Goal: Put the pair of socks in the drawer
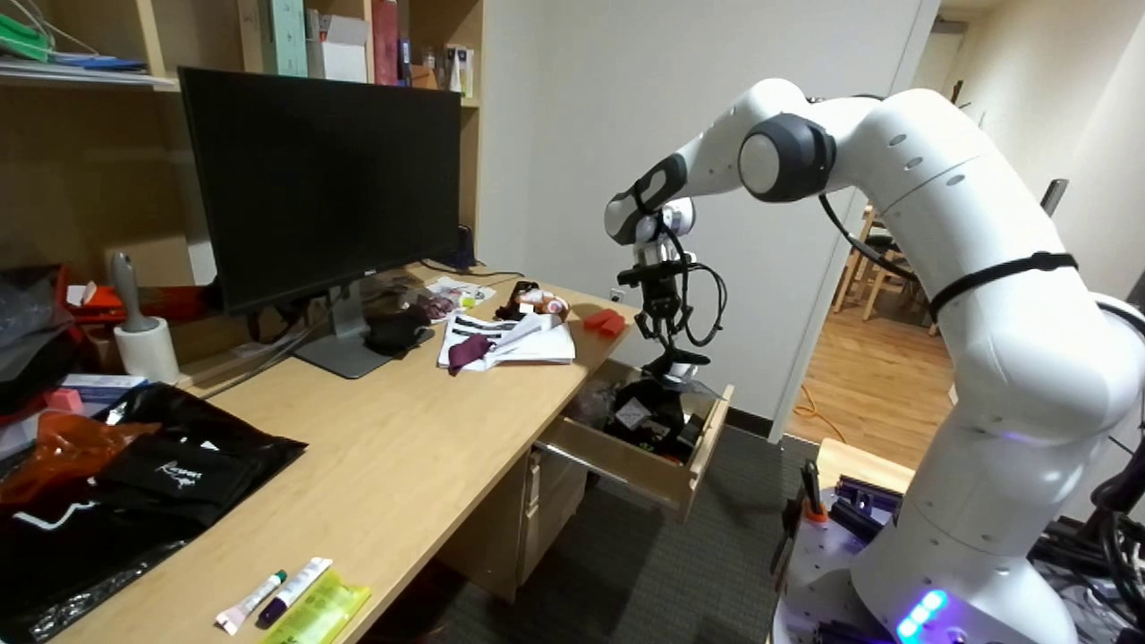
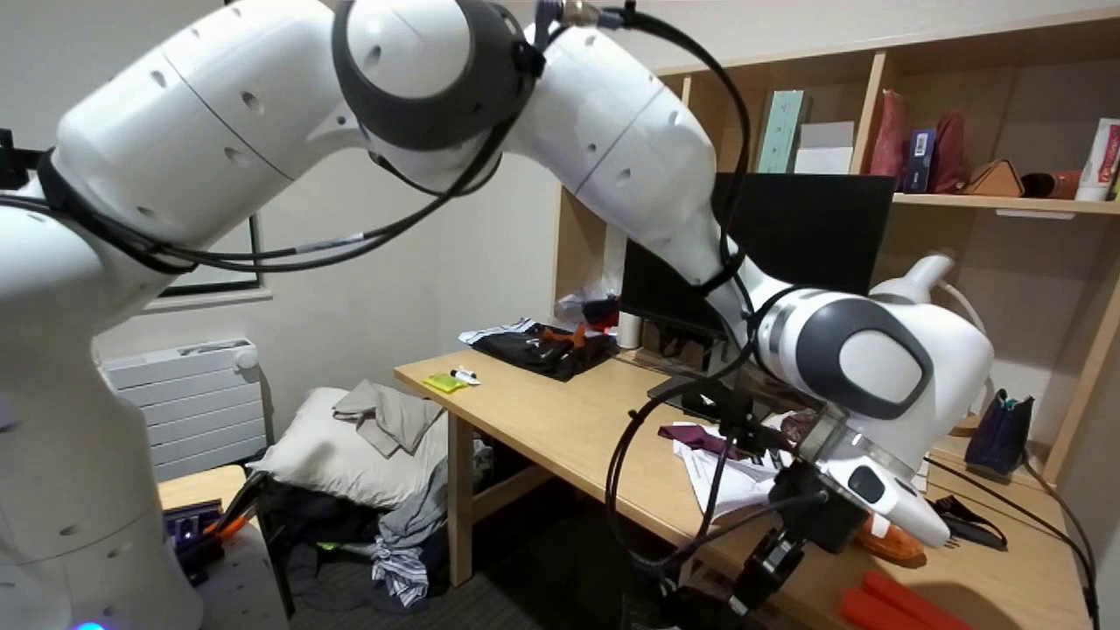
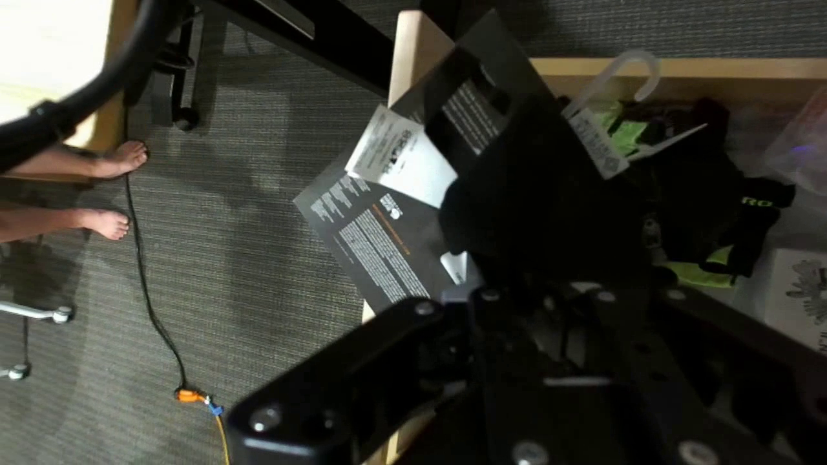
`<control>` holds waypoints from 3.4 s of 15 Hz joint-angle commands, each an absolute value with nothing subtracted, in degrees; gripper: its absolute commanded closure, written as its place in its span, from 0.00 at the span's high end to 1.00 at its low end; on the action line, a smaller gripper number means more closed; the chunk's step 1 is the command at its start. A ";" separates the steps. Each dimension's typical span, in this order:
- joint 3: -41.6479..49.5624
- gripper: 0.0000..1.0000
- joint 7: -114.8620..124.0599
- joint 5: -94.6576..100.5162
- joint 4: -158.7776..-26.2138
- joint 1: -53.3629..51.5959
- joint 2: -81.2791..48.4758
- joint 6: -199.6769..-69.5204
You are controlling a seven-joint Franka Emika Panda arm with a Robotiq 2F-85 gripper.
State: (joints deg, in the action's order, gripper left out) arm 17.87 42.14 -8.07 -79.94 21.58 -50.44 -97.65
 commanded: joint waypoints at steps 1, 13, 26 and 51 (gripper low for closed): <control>16.54 0.07 42.43 -9.31 -67.50 22.62 -60.83 -96.44; 18.24 0.51 42.94 -4.31 -60.63 19.17 -68.15 -108.66; 16.76 1.00 23.27 -0.59 -85.00 10.72 -38.45 -110.25; -2.05 1.00 2.75 -5.18 -108.53 -1.50 -13.41 -117.60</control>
